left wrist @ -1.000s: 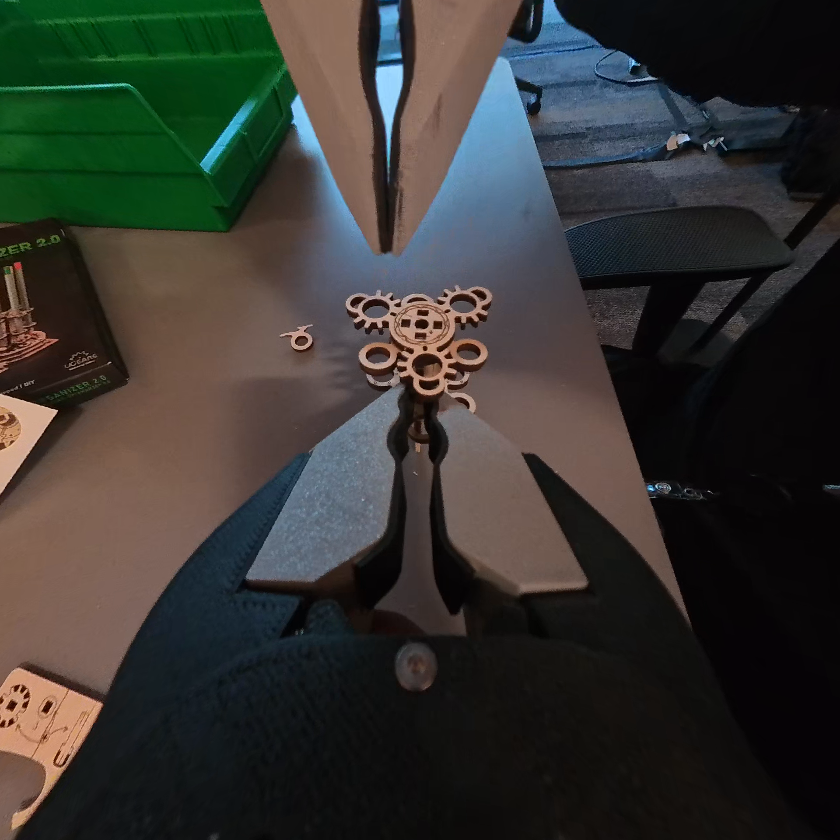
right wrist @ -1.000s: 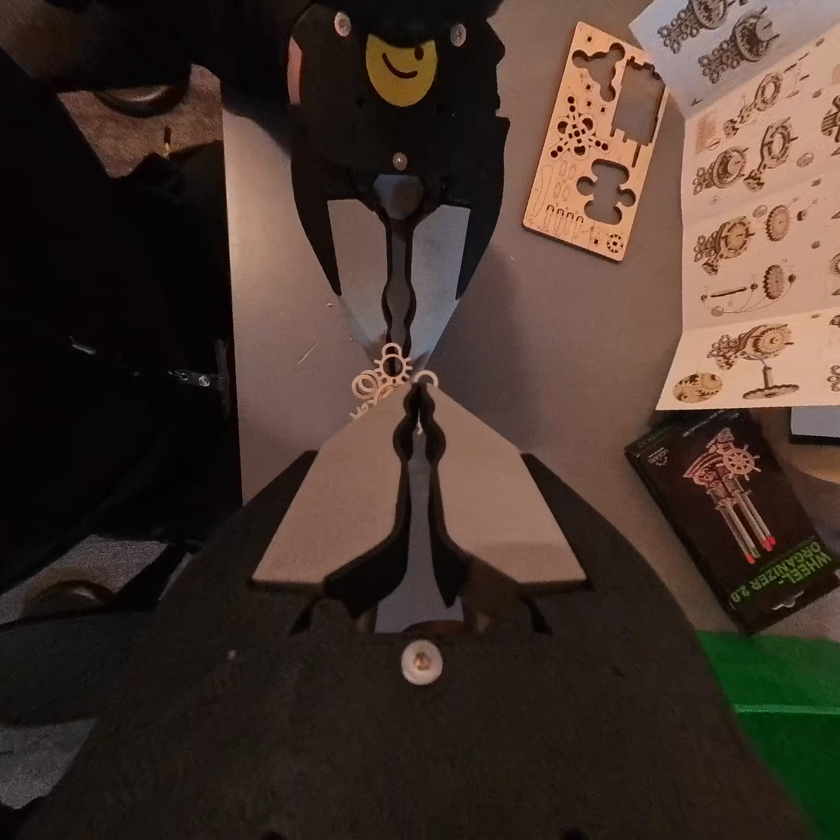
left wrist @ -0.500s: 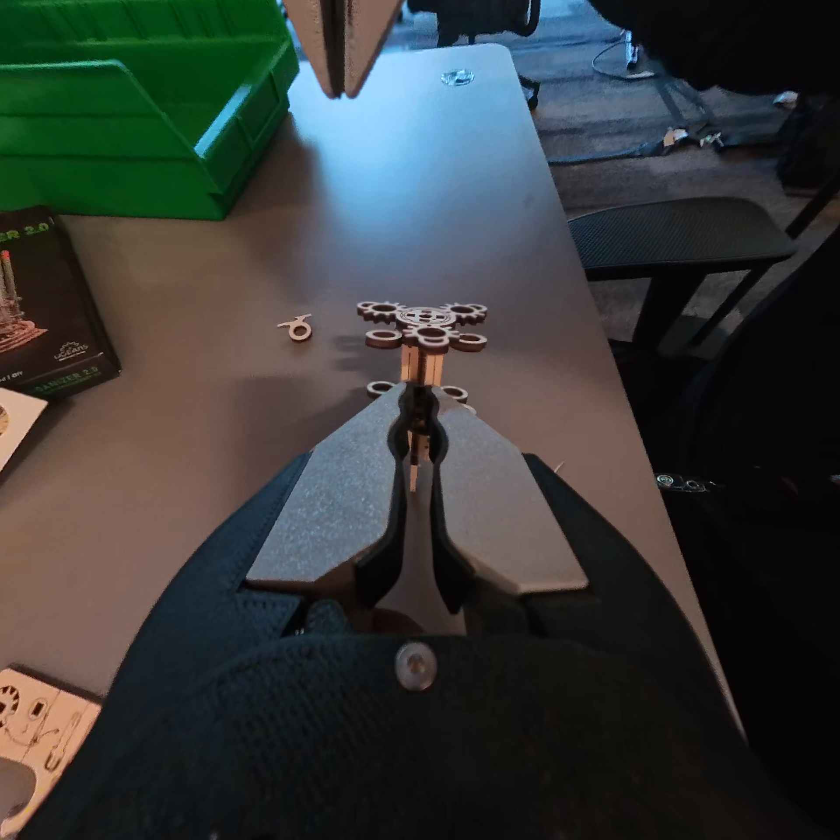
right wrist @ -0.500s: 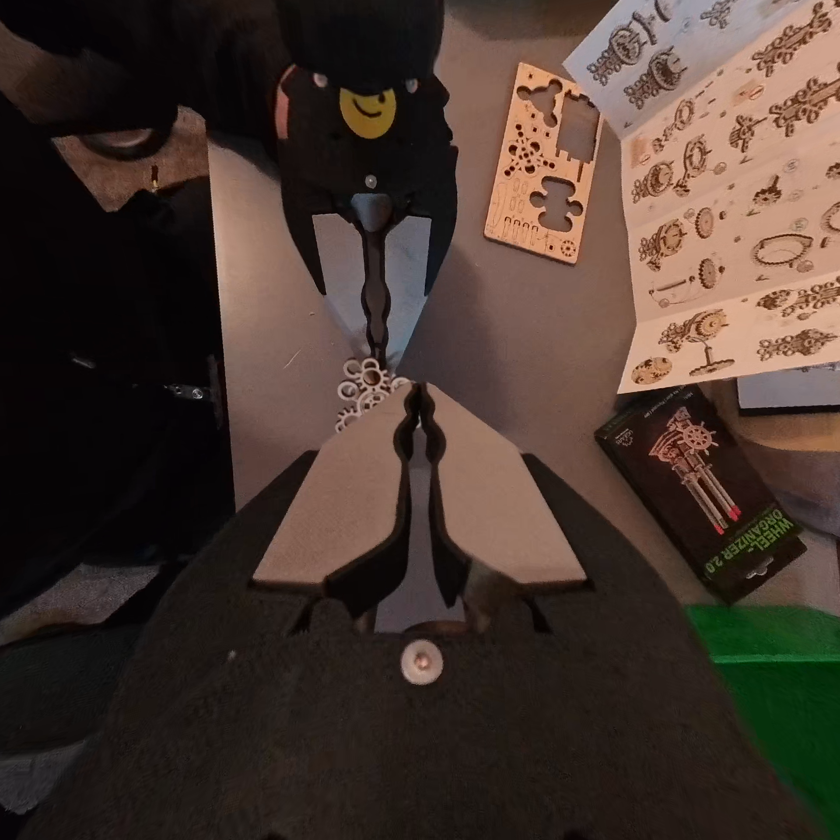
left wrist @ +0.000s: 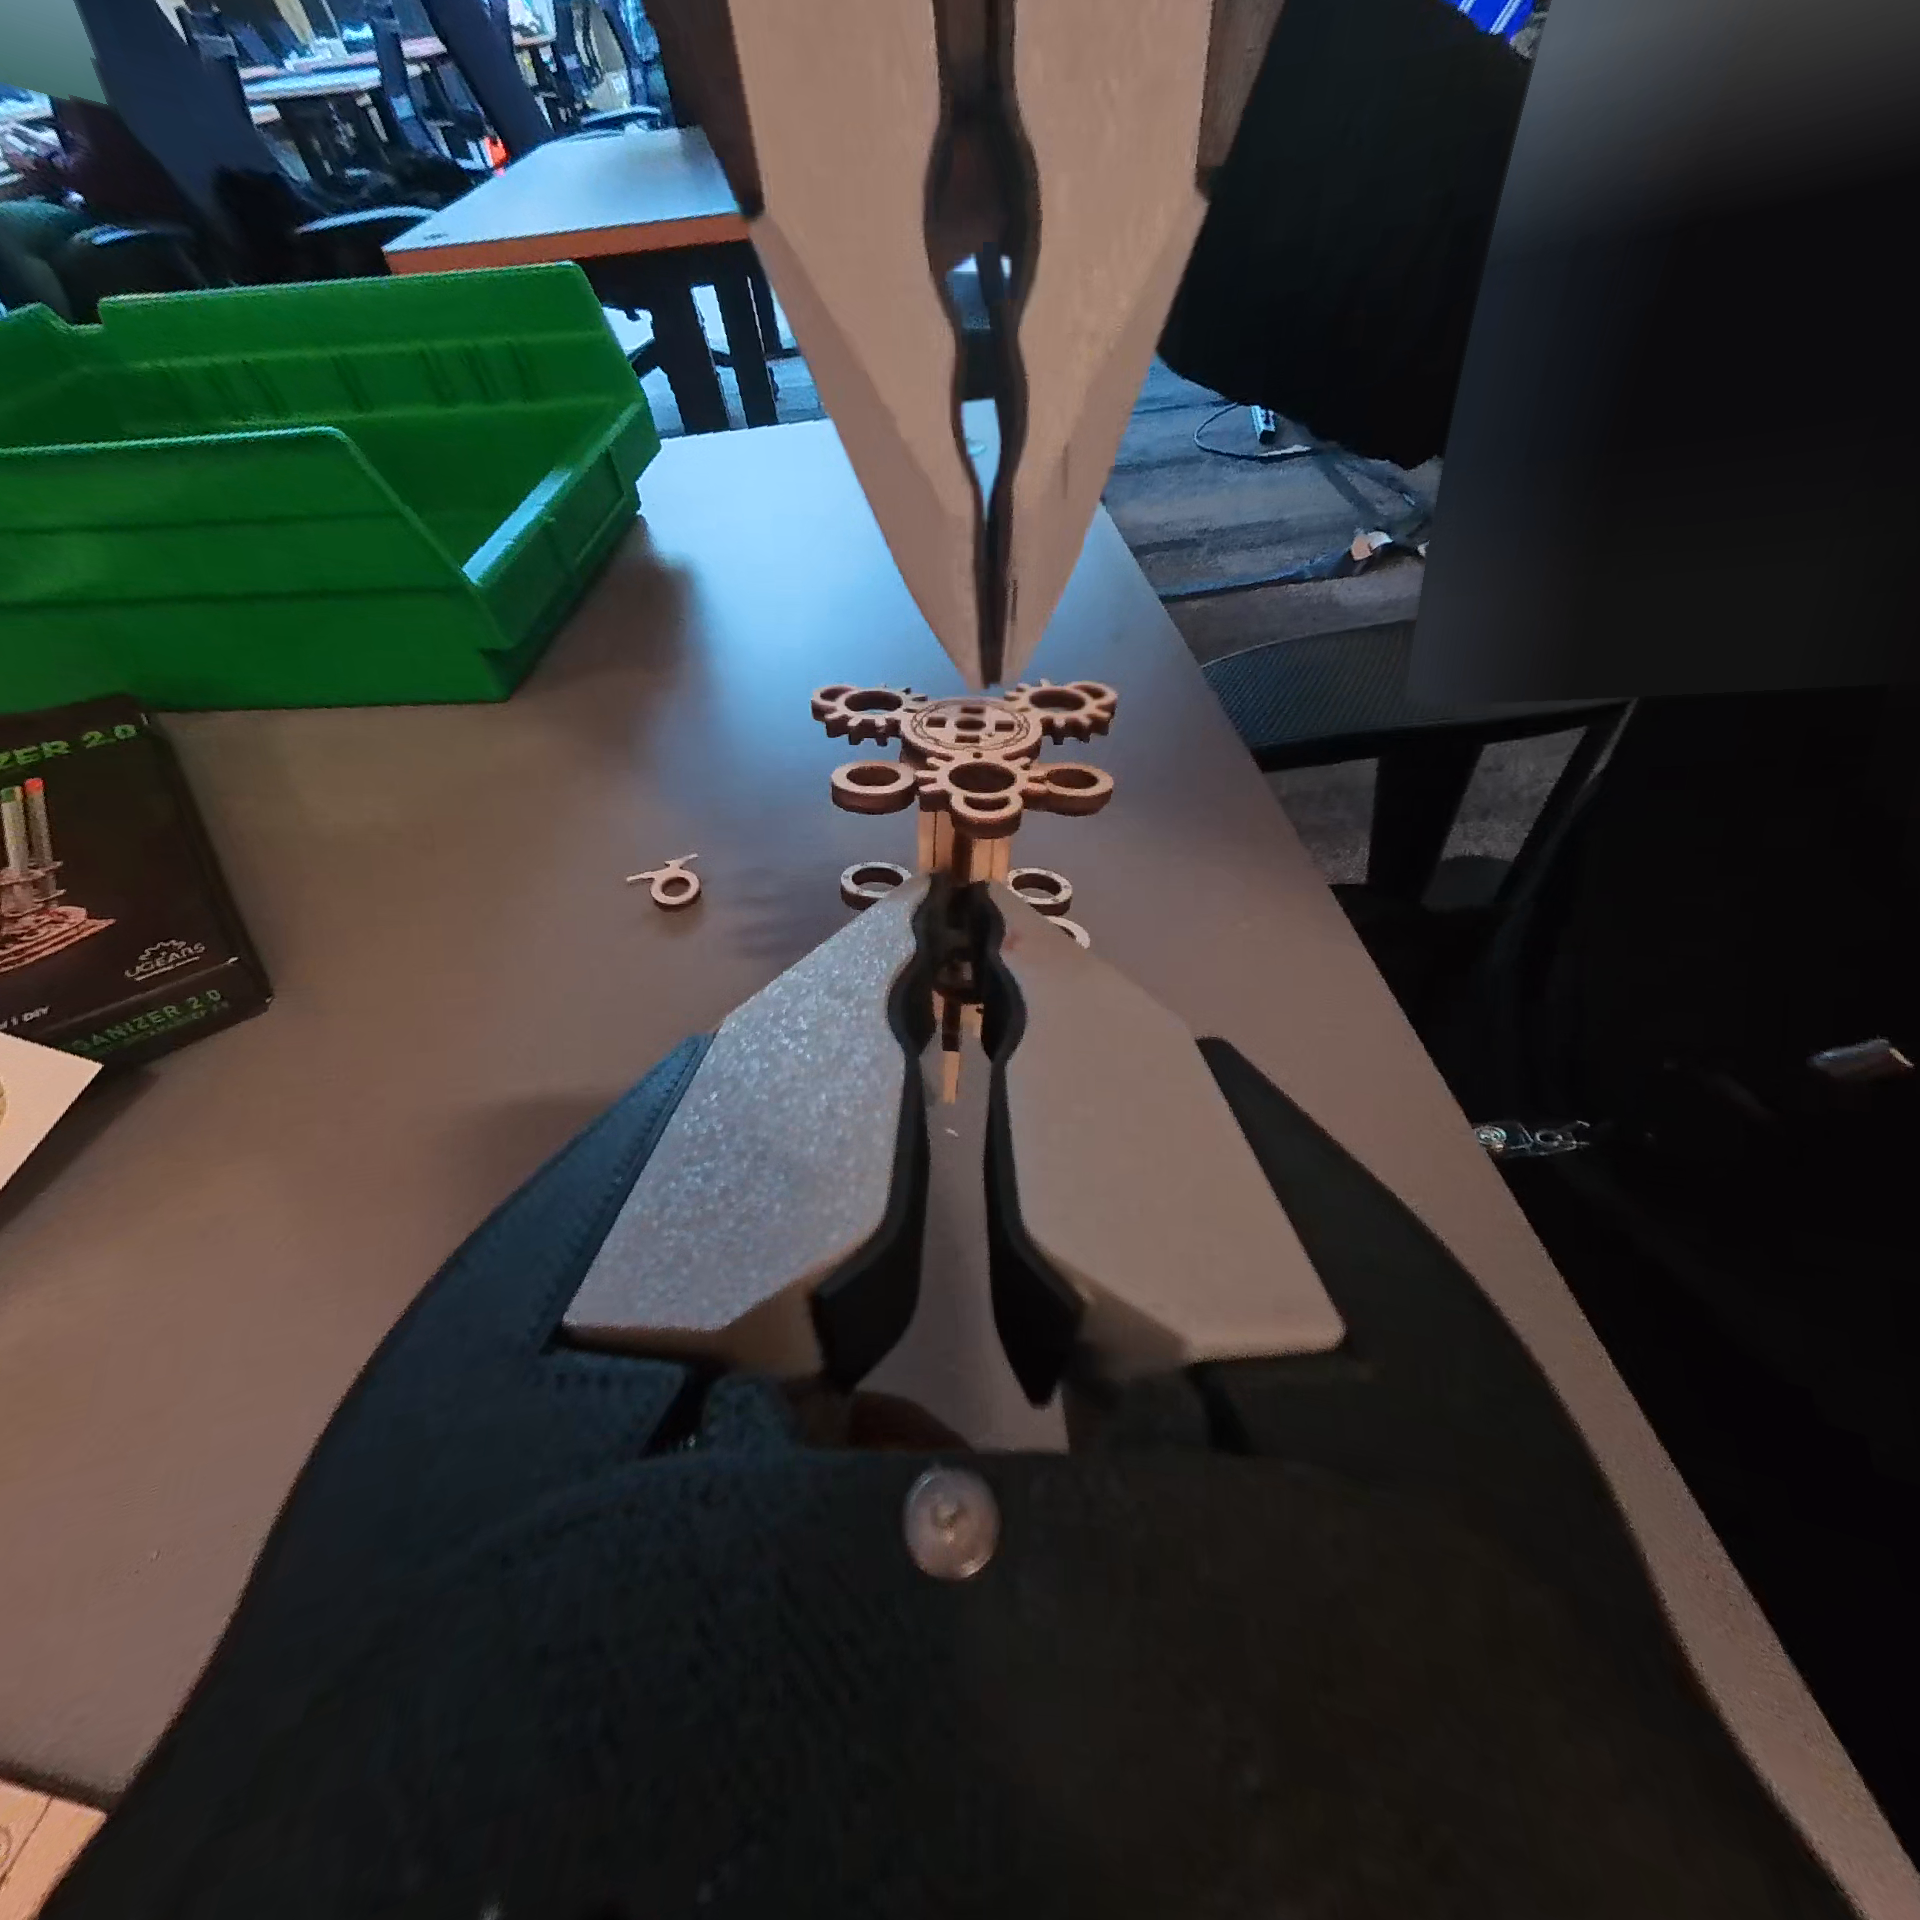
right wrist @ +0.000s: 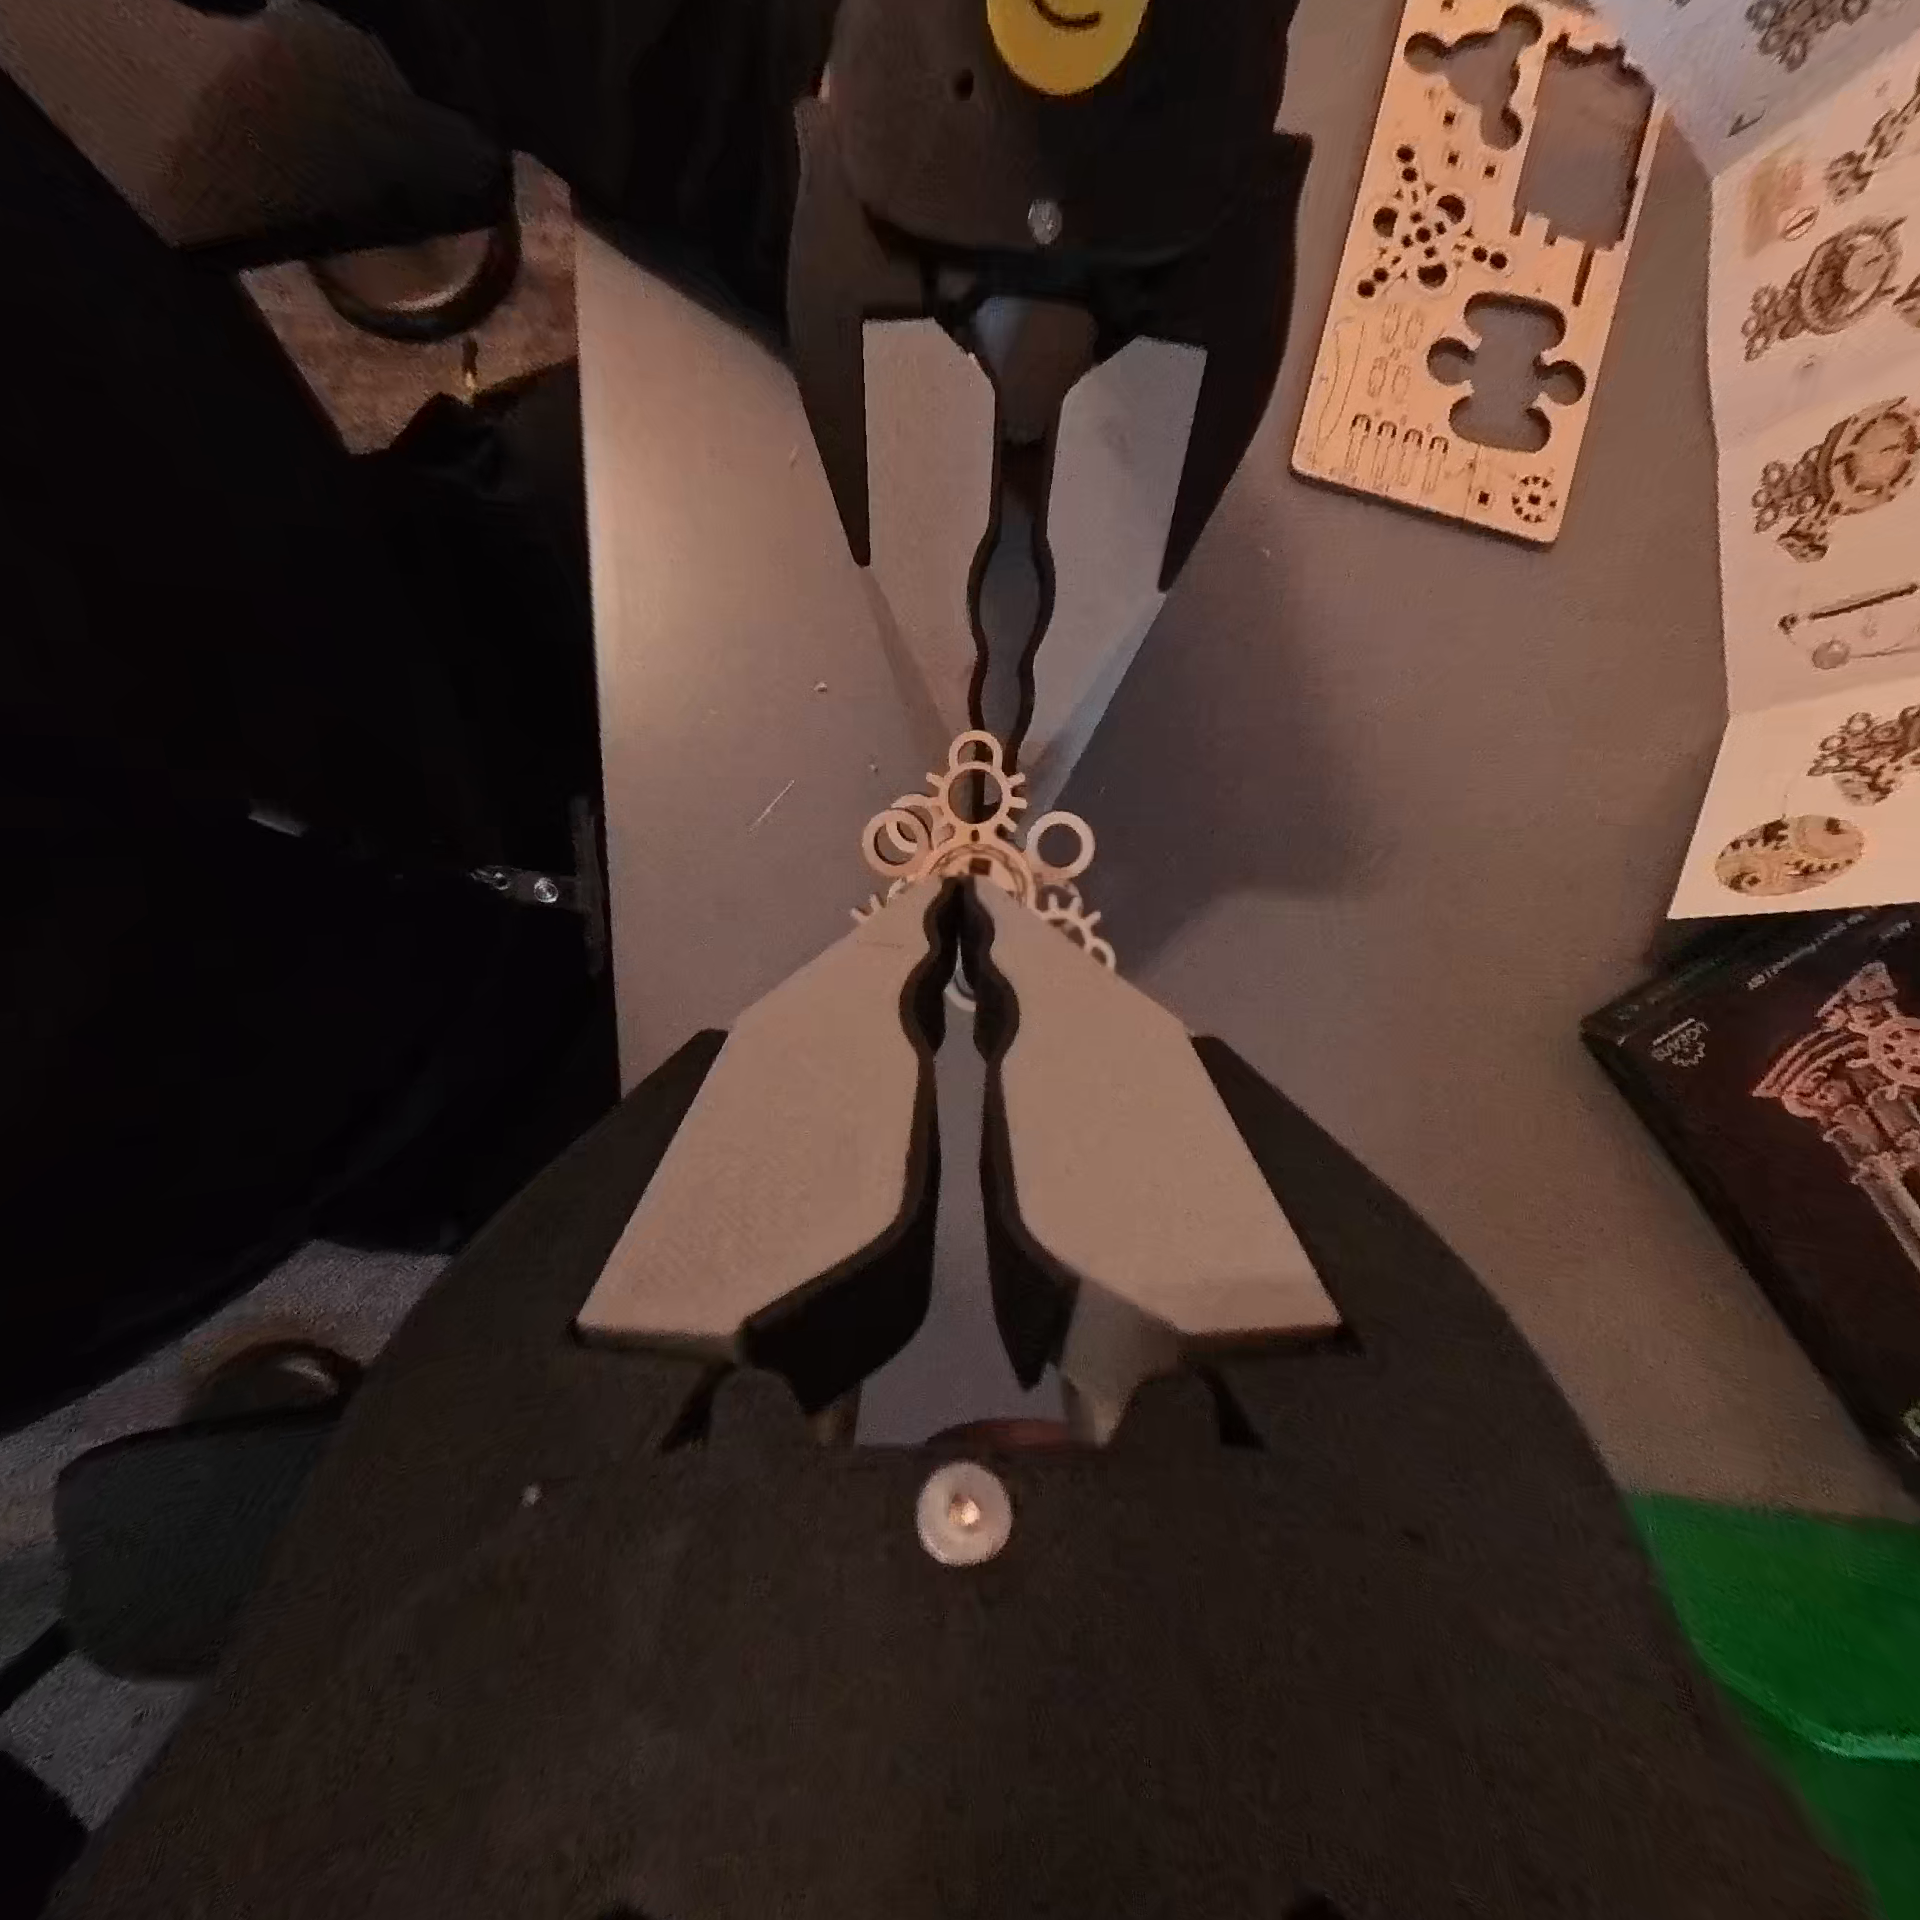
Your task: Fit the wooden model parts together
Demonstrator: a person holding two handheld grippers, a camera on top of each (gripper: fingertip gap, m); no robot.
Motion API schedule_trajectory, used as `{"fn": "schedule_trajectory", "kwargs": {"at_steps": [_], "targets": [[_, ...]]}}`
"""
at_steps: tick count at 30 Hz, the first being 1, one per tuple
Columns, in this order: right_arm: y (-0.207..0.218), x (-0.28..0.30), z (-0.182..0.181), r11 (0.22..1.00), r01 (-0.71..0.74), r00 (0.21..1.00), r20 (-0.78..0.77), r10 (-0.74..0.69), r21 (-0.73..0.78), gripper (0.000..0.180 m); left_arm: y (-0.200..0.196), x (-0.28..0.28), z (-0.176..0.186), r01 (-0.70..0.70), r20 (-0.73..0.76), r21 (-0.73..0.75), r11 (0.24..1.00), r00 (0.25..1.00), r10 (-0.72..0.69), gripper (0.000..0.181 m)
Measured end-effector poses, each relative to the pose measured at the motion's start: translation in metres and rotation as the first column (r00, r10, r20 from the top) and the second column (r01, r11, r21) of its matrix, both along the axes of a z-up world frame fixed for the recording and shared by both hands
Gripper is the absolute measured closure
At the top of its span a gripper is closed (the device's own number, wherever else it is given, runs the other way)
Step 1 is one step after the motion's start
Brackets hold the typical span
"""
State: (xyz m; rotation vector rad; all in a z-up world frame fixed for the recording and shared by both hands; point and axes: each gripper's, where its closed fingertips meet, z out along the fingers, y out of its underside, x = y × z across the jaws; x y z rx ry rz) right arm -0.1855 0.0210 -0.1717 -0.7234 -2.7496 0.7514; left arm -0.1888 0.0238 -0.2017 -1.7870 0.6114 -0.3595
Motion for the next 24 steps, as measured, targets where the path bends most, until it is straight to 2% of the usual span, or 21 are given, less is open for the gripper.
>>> {"fn": "schedule_trajectory", "kwargs": {"at_steps": [3,9,13,18,22,24], "targets": [[0.002,-0.003,-0.007,0.999,0.009,1.0,0.004,-0.009,0.044,0.18,0.0,-0.002,-0.004,-0.005,-0.011,-0.022,1.0,1.0,0.004,0.181],[0.002,-0.008,0.002,0.997,0.014,1.0,0.014,-0.015,0.071,0.18,0.003,-0.007,-0.013,-0.033,-0.025,-0.085,0.996,0.999,0.031,0.181],[0.013,-0.017,-0.008,0.991,0.063,0.998,0.01,-0.064,0.117,0.18,0.002,-0.01,-0.003,-0.036,0.048,-0.052,0.998,0.998,0.039,0.181],[0.024,-0.039,0.031,0.967,0.187,0.967,-0.141,-0.213,-0.175,0.18,0.002,-0.029,0.021,-0.073,0.276,-0.001,0.997,0.959,0.071,0.181],[0.042,-0.046,0.046,0.856,0.221,0.926,-0.173,-0.334,-0.468,0.18,0.004,-0.043,0.031,-0.102,0.447,-0.02,0.995,0.889,0.1,0.18],[0.046,-0.049,0.038,0.793,0.227,0.922,-0.137,-0.361,-0.565,0.18,0.006,-0.049,0.037,-0.094,0.58,-0.057,0.994,0.807,0.109,0.18]]}}
